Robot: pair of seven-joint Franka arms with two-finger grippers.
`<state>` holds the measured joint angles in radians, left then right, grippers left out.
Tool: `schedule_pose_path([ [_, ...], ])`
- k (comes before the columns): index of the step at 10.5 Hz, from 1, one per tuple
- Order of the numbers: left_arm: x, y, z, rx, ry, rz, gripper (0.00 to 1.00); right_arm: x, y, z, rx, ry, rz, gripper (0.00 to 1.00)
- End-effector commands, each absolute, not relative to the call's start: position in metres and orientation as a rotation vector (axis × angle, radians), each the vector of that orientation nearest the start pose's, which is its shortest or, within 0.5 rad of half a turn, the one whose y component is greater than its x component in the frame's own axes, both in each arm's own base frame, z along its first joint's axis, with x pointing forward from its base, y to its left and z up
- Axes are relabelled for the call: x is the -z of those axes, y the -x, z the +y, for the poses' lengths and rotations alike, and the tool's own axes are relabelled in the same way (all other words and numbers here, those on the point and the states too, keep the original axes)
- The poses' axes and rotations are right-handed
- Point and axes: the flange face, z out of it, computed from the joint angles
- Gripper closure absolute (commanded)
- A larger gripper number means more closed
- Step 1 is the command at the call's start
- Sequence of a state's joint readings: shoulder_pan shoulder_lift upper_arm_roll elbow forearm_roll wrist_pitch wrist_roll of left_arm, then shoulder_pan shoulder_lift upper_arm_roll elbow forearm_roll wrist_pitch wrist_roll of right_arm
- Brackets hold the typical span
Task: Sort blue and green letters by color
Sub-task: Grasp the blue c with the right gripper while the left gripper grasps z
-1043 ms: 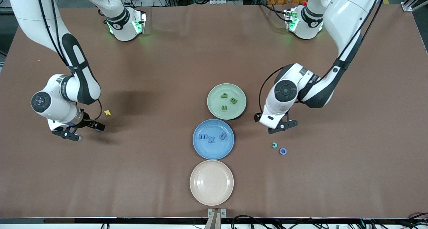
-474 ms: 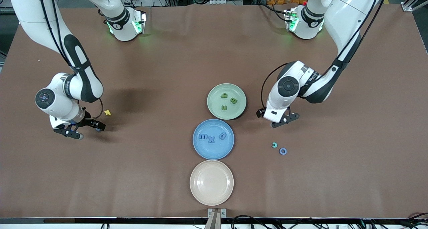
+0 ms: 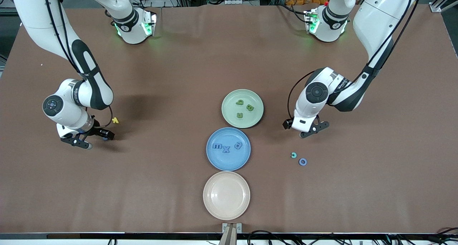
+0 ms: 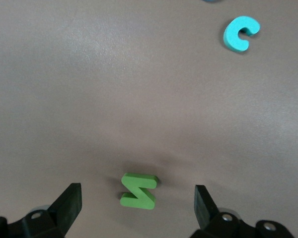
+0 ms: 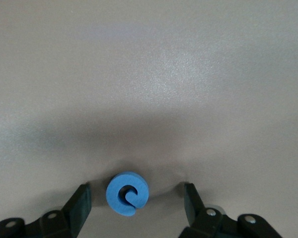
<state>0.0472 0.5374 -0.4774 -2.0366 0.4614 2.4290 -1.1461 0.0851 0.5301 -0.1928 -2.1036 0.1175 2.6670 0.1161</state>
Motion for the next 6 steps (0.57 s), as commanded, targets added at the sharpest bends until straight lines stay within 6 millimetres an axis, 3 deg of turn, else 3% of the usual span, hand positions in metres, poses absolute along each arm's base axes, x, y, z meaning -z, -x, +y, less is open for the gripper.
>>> schedule_pose_path([
  [1, -0.192, -0.524, -0.245, 0.053, 3.041, -0.631, 0.00, -0.171, -0.581, -0.062, 0.088, 3.136, 0.455, 0.89],
  [3, -0.184, -0.523, -0.242, 0.041, 3.043, -0.642, 0.00, -0.175, -0.585, -0.062, 0.100, 3.134, 0.453, 1.00],
  [6, -0.181, -0.524, -0.241, 0.042, 3.047, -0.638, 0.00, -0.190, -0.598, -0.058, 0.092, 3.128, 0.446, 1.00],
])
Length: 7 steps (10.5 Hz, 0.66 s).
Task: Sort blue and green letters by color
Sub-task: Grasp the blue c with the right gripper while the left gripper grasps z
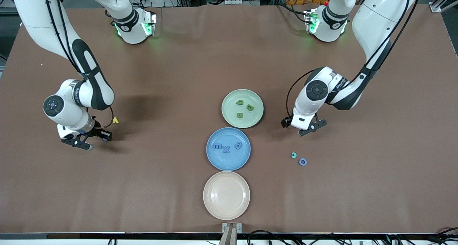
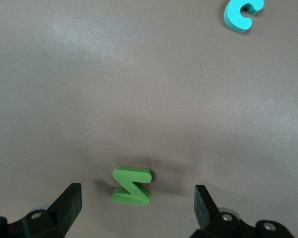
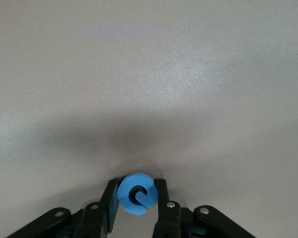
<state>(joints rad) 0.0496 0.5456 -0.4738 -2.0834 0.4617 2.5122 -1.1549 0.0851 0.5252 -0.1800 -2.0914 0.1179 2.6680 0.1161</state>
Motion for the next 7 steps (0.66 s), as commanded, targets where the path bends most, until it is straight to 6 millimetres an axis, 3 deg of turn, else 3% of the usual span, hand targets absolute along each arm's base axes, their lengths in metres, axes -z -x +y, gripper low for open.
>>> schedule_pose_path([
  [1, -0.176, -0.524, -0.239, 0.039, 3.049, -0.637, 0.00, -0.202, -0.606, -0.055, 0.062, 3.124, 0.443, 1.00],
  [3, -0.173, -0.525, -0.236, 0.046, 3.048, -0.631, 0.00, -0.221, -0.619, -0.046, 0.037, 3.109, 0.464, 1.00],
  [5, -0.172, -0.525, -0.235, 0.042, 3.046, -0.632, 0.00, -0.230, -0.629, -0.016, 0.068, 3.069, 0.530, 1.00],
  [6, -0.172, -0.525, -0.236, 0.041, 3.046, -0.640, 0.12, -0.237, -0.635, 0.005, 0.090, 3.040, 0.582, 1.00],
  [7, -0.172, -0.527, -0.233, 0.042, 3.034, -0.703, 0.79, -0.244, -0.641, 0.032, 0.101, 3.005, 0.617, 1.00],
])
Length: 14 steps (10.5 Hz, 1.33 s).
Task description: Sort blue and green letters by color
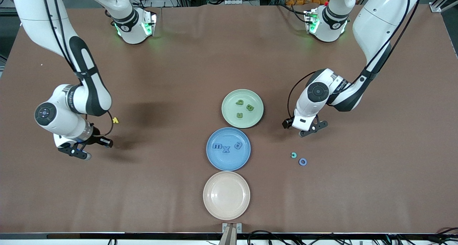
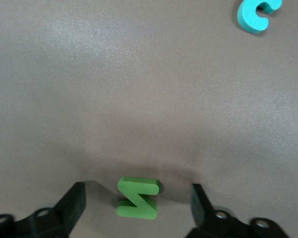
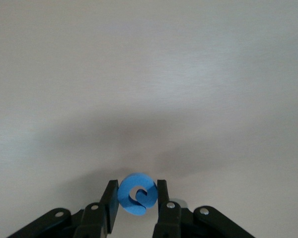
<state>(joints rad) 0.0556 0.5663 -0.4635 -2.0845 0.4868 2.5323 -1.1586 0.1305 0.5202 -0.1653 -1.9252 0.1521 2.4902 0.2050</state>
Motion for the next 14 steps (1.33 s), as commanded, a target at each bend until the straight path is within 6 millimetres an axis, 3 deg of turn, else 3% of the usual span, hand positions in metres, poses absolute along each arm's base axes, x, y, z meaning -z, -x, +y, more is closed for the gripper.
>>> schedule_pose_path([
  [1, -0.171, -0.528, -0.230, 0.039, 3.026, -0.732, 1.00, -0.252, -0.646, 0.058, 0.116, 2.970, 0.646, 1.00],
  [4, -0.170, -0.525, -0.237, 0.037, 3.022, -0.750, 1.00, -0.270, -0.653, 0.148, 0.125, 2.842, 0.725, 1.00],
  [6, -0.175, -0.526, -0.242, 0.050, 3.027, -0.748, 1.00, -0.267, -0.650, 0.200, 0.125, 2.823, 0.686, 1.00],
  [11, -0.226, -0.549, -0.269, 0.158, 3.091, -0.797, 1.00, -0.264, -0.654, 0.329, 0.156, 2.735, 0.675, 1.00],
  [14, -0.245, -0.540, -0.314, 0.183, 3.116, -0.887, 1.00, -0.253, -0.647, 0.366, 0.287, 2.677, 0.655, 1.00],
])
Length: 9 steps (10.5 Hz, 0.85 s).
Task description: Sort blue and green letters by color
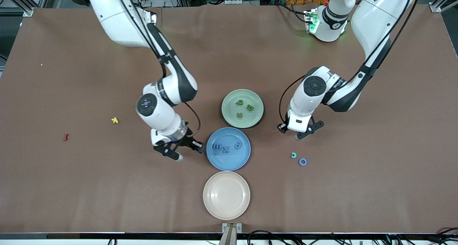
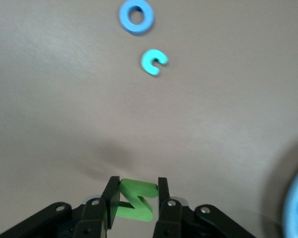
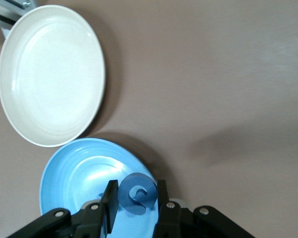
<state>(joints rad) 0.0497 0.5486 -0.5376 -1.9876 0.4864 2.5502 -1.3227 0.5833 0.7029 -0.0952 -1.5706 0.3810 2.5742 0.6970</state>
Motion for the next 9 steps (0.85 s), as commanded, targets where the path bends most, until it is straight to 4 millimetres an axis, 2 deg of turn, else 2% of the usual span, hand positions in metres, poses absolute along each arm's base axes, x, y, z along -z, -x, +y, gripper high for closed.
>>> schedule_pose_path([
  [1, -0.247, -0.533, -0.329, 0.184, 3.127, -0.871, 1.00, -0.254, -0.645, 0.376, 0.329, 2.655, 0.641, 1.00],
  [3, -0.258, -0.525, -0.362, 0.203, 3.145, -0.910, 1.00, -0.249, -0.639, 0.396, 0.339, 2.653, 0.601, 1.00],
  [4, -0.261, -0.518, -0.378, 0.209, 3.161, -0.893, 1.00, -0.246, -0.636, 0.400, 0.327, 2.646, 0.626, 0.76],
  [5, -0.257, -0.511, -0.389, 0.207, 3.174, -0.846, 1.00, -0.246, -0.636, 0.401, 0.309, 2.622, 0.701, 0.42],
  [6, -0.262, -0.508, -0.402, 0.218, 3.193, -0.826, 1.00, -0.246, -0.636, 0.402, 0.294, 2.603, 0.772, 0.00],
  [9, -0.258, -0.481, -0.438, 0.187, 3.224, -0.740, 1.00, -0.240, -0.639, 0.389, 0.289, 2.668, 0.701, 0.00],
])
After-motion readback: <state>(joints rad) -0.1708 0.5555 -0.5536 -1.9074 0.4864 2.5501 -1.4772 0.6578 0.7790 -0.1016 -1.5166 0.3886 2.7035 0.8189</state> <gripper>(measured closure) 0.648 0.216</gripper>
